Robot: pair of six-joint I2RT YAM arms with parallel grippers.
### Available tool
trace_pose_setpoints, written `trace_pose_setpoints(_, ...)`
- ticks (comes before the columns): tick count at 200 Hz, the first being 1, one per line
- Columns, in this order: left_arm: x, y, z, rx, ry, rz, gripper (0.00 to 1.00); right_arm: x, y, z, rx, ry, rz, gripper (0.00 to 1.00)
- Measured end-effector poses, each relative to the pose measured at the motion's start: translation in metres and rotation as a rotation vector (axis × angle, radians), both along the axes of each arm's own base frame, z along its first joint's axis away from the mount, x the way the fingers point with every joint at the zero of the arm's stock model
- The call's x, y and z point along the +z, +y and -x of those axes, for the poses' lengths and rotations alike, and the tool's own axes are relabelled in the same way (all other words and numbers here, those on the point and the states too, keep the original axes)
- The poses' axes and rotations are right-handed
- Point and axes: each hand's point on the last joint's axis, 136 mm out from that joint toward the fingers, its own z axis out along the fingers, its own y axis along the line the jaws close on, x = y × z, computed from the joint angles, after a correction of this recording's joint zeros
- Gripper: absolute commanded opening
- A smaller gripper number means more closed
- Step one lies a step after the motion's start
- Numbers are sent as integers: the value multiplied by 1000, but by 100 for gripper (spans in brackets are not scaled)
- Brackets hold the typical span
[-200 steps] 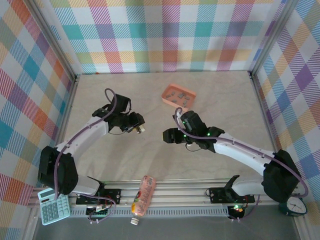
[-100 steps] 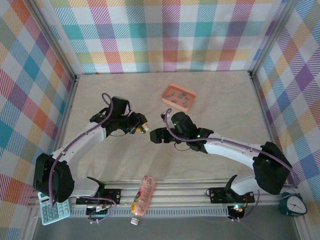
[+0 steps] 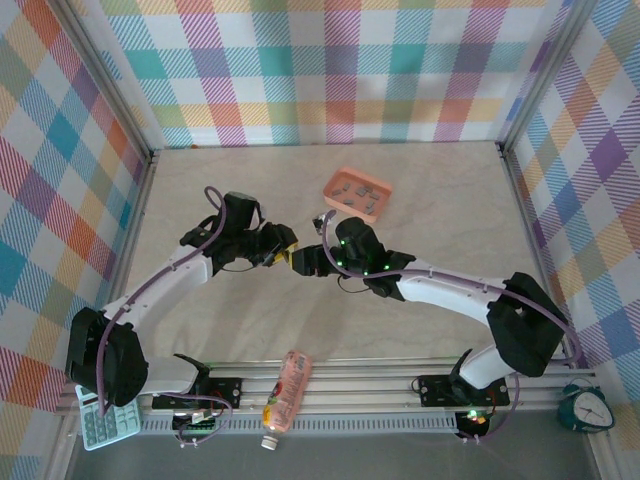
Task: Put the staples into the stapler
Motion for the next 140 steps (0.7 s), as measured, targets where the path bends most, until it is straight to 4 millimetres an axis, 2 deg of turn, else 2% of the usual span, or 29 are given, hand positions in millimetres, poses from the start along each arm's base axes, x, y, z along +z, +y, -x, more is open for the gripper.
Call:
trace_pose_setpoints(43,3,-1,1,4,-1,18,38,1,1,-6,-26,-8,-11,28)
trace_pose_setpoints(64,5,-1,-1,9,-16,19,39,3,1,-8,-39,-12,-19,23)
trace_pose_setpoints(73,6,-1,-2,11,-19,18,43,3,0,-9,-43,-13,-20,20)
trace_pose_setpoints(104,8,0,-1,17,-24,18,66,4,-2,-10,-57,-21,-20,18)
trace_pose_setpoints(123,15,2,0,19,-52,13,72,2,-9,-11,-86,-22,-3,18)
trace_pose_setpoints(140,20,9,3,29,-79,-13,72,-2,-20,-12,-136,-5,31,18)
